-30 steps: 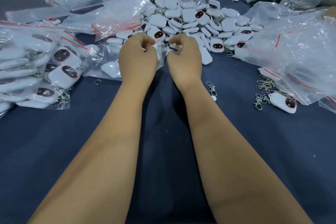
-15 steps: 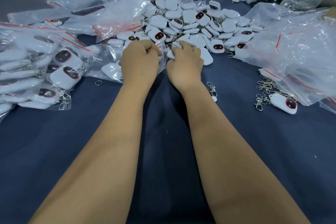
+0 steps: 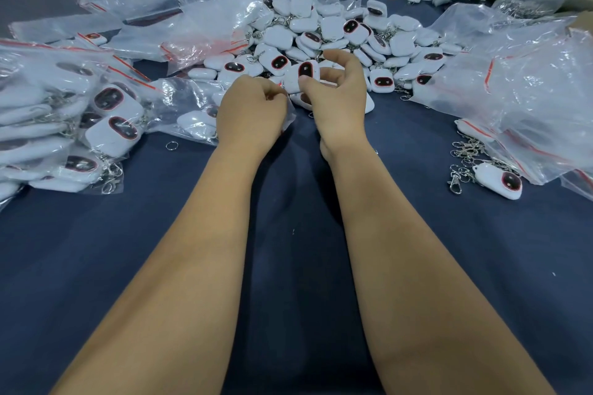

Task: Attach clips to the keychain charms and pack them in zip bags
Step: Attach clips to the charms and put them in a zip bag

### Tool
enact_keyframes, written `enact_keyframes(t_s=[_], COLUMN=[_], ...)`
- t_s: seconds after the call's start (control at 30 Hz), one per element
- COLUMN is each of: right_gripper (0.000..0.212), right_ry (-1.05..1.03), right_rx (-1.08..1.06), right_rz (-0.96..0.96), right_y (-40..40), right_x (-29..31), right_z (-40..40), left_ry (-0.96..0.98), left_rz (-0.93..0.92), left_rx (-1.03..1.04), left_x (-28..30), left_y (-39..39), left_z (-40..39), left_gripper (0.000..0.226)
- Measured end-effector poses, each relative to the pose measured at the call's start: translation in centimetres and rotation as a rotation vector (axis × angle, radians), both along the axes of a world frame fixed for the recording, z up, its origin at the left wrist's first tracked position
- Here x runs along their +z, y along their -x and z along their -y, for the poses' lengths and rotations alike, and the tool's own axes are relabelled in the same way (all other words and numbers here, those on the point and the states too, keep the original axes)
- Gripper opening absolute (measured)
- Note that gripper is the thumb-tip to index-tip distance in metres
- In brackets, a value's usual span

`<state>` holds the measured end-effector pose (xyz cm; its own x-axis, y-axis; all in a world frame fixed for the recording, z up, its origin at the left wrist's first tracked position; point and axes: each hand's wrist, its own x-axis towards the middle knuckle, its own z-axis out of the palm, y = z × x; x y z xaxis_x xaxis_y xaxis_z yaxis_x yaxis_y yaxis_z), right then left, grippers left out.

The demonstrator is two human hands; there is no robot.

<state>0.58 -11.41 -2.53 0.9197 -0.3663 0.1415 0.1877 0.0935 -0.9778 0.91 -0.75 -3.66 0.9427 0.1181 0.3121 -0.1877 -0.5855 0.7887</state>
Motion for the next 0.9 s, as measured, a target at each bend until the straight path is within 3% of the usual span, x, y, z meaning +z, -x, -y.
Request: enact_keyframes(t_s=[0.3,0.53,0.73,0.9], right_gripper=[0.023,0.014,0.041,0.049], right_ry=[-0.203,-0.123,-0.094,-0.043], right_rx=[0.071,0.145,0.253,0.267], right_rz=[-0.019,-0.094,-0.093,-0.053], right_y=[-0.5,-0.9,-0.9,-0.6], right_x=[0.1,-0.6,-0.8,-0.9], right_z=[0.4,0.1,0.1,0.2], left_ry=[-0.013,-0.003,-0.046,-0.026], left_rz=[0.021,-0.005,-0.011,-0.026], left_rx=[0.029,-0.003,0.021,0.014], left_x=[0.0,0.1,0.0,0.1], left_y=[-0.2,0.0,-0.1,-0.3], left_z=[0.1,0.0,0.1,0.0], left_gripper=[0.026,0.027,0.023,0.025])
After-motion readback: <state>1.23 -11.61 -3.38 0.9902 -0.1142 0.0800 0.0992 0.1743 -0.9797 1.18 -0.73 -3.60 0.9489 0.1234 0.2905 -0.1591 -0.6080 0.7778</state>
